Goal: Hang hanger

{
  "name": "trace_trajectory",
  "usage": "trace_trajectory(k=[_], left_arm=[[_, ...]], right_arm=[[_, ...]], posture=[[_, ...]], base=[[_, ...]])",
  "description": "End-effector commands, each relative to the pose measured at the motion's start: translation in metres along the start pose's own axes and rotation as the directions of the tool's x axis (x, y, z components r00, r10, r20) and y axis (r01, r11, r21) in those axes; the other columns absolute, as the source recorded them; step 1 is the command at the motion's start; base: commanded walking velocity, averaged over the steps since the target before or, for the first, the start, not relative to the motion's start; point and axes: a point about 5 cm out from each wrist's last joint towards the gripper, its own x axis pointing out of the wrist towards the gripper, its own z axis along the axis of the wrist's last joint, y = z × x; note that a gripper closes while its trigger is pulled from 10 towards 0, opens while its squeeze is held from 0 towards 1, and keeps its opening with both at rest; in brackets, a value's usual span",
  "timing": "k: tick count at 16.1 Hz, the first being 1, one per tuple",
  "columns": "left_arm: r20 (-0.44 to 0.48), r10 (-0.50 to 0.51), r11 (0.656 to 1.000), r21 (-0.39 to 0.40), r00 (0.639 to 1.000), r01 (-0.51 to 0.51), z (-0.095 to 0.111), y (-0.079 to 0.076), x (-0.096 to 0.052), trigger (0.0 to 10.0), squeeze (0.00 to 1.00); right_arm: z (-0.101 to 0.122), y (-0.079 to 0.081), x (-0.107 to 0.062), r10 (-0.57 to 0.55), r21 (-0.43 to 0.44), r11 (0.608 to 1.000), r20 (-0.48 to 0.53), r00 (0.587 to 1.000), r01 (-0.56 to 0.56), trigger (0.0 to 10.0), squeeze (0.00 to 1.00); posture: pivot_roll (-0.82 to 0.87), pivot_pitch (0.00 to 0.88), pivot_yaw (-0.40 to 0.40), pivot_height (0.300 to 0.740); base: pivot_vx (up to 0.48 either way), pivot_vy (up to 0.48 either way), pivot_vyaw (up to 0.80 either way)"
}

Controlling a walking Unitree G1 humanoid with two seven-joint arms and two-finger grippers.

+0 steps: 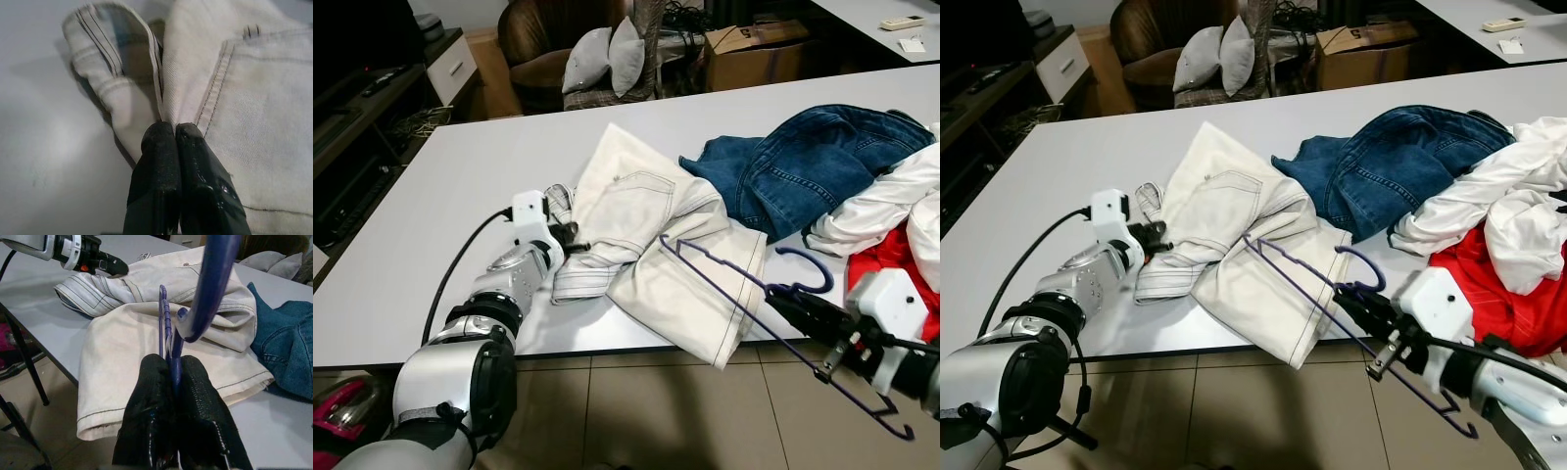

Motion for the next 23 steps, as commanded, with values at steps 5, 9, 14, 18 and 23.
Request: trace_trajectory(k=[5,9,14,18,23], left_arm=[[0.249,0.009,0.999,-0.054,0.968,0.005,0.055,0.005,-0.004,0.0,0.00],[0.561,-0.075,0.953,-0.204,0.824,0.226,0.166,-0.049,-0.013,0.0,0.00],[0.720,-0.099,0.952,-0.133,0.687,0.276,0.221,-0.058,-0.038,0.0,0.00],[0.694,-0.081,0.951,-0.161,0.715,0.264,0.214,-0.057,-0.033,0.0,0.00],[0.770,-0.232,0.902,-0.057,0.594,0.427,0.255,-0.090,-0.054,0.0,0.00]], right_arm=[[0.004,-0.007,0.009,-0.046,-0.032,0.998,0.039,0.998,0.047,10.0,0.00],[0.013,-0.026,0.020,-0.162,-0.053,0.984,0.106,0.981,0.168,10.0,0.00],[0.014,-0.026,0.024,-0.200,-0.045,0.977,0.146,0.969,0.209,10.0,0.00],[0.014,0.008,0.038,0.028,-0.015,1.000,0.146,0.989,-0.026,10.0,0.00],[0.005,0.012,0.070,0.184,-0.041,0.983,0.076,0.980,-0.181,10.0,0.00]], posture=[[-0.15,0.000,0.161,0.740],[-0.12,0.000,0.144,0.740],[-0.13,0.000,0.164,0.740],[-0.14,0.000,0.173,0.740],[-0.13,0.000,0.153,0.740]], base=[[0.000,0.000,0.00],[0.000,0.000,0.00],[0.000,0.000,0.00],[0.000,0.000,0.00],[0.000,0.000,0.00]])
